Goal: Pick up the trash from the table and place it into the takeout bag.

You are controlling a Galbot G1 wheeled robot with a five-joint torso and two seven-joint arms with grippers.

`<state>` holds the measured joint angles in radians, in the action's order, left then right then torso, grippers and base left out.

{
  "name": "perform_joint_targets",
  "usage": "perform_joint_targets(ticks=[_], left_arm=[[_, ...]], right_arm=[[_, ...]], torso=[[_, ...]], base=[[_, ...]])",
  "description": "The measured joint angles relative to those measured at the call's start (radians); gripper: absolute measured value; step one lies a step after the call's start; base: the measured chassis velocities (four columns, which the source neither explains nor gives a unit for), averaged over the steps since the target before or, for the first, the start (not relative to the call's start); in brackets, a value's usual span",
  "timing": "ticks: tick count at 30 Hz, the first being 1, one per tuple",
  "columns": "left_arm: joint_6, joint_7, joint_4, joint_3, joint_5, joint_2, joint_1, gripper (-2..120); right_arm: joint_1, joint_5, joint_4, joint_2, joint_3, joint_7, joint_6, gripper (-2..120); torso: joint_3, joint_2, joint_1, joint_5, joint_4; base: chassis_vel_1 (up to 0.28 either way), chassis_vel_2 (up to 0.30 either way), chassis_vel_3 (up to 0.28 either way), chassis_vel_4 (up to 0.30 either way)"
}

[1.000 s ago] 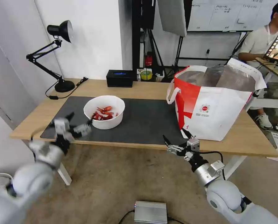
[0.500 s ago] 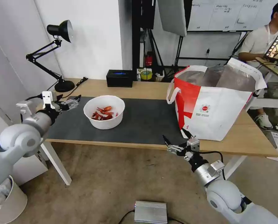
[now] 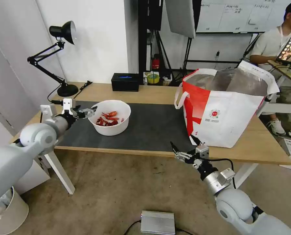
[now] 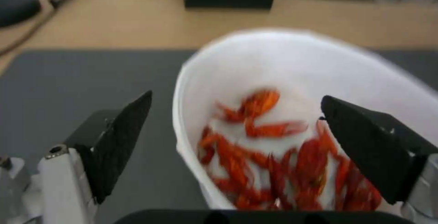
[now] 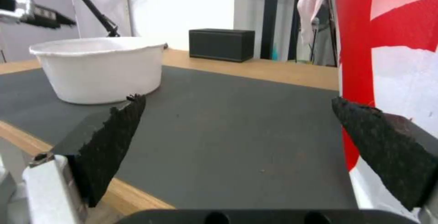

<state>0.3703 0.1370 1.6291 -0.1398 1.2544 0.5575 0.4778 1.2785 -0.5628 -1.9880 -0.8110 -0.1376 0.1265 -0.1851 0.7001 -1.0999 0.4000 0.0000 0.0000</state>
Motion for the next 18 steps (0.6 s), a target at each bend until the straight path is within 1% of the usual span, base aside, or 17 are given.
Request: perform_joint_targets(ticks=[2,3,4,6,7,8,10,11,13,15,16,18], left_arm=[[0.101,-0.001,-0.036,-0.054,-0.003,0.014,-0.068,100],[0.101,-0.001,-0.036,-0.054,-0.003,0.014,-0.068,100],[0.125,0.000,-0.049,-0.068,-0.006,0.021,-0.089,100],[0.201,0.016,-0.096,-0.104,-0.013,0.050,-0.149,100],[0.201,0.016,-0.096,-0.104,-0.013,0.050,-0.149,100],[0.235,0.032,-0.118,-0.116,-0.012,0.062,-0.172,100],[0.283,0.042,-0.154,-0.139,-0.008,0.079,-0.204,100],[0.283,0.042,-0.154,-0.139,-0.008,0.079,-0.204,100],[0.327,0.047,-0.187,-0.156,-0.001,0.092,-0.233,100],[0.341,0.048,-0.197,-0.161,0.003,0.095,-0.242,100],[0.362,0.048,-0.208,-0.170,0.009,0.098,-0.256,100],[0.368,0.048,-0.214,-0.175,0.013,0.101,-0.263,100]], right_arm=[[0.000,0.000,0.000,0.000,0.000,0.000,0.000,100],[0.000,0.000,0.000,0.000,0.000,0.000,0.000,100],[0.000,0.000,0.000,0.000,0.000,0.000,0.000,100],[0.000,0.000,0.000,0.000,0.000,0.000,0.000,100],[0.000,0.000,0.000,0.000,0.000,0.000,0.000,100],[0.000,0.000,0.000,0.000,0.000,0.000,0.000,100],[0.000,0.000,0.000,0.000,0.000,0.000,0.000,100],[0.000,0.000,0.000,0.000,0.000,0.000,0.000,100],[0.000,0.000,0.000,0.000,0.000,0.000,0.000,100],[0.000,0.000,0.000,0.000,0.000,0.000,0.000,100],[0.000,0.000,0.000,0.000,0.000,0.000,0.000,100],[0.000,0.000,0.000,0.000,0.000,0.000,0.000,100]], torso=[[0.000,0.000,0.000,0.0000,0.0001],[0.000,0.000,0.000,0.0000,0.0001],[0.000,0.000,0.000,-0.0001,0.0000],[0.000,0.000,0.000,-0.0002,0.0000],[0.000,0.000,0.000,-0.0002,0.0000],[0.000,0.000,0.000,-0.0001,-0.0003],[0.000,0.000,0.000,0.0001,-0.0001],[0.000,0.000,0.000,0.0001,-0.0001],[0.000,0.000,0.000,0.0000,-0.0001],[0.000,0.000,0.000,-0.0001,0.0000],[0.000,0.000,0.000,-0.0001,-0.0001],[0.000,0.000,0.000,0.0001,0.0000]], base=[[0.000,0.000,0.000,0.000],[0.000,0.000,0.000,0.000],[0.000,0.000,0.000,0.000],[0.000,0.000,0.000,0.000],[0.000,0.000,0.000,0.000],[0.000,0.000,0.000,0.000],[0.000,0.000,0.000,0.000],[0.000,0.000,0.000,0.000],[0.000,0.000,0.000,0.000],[0.000,0.000,0.000,0.000],[0.000,0.000,0.000,0.000],[0.000,0.000,0.000,0.000]])
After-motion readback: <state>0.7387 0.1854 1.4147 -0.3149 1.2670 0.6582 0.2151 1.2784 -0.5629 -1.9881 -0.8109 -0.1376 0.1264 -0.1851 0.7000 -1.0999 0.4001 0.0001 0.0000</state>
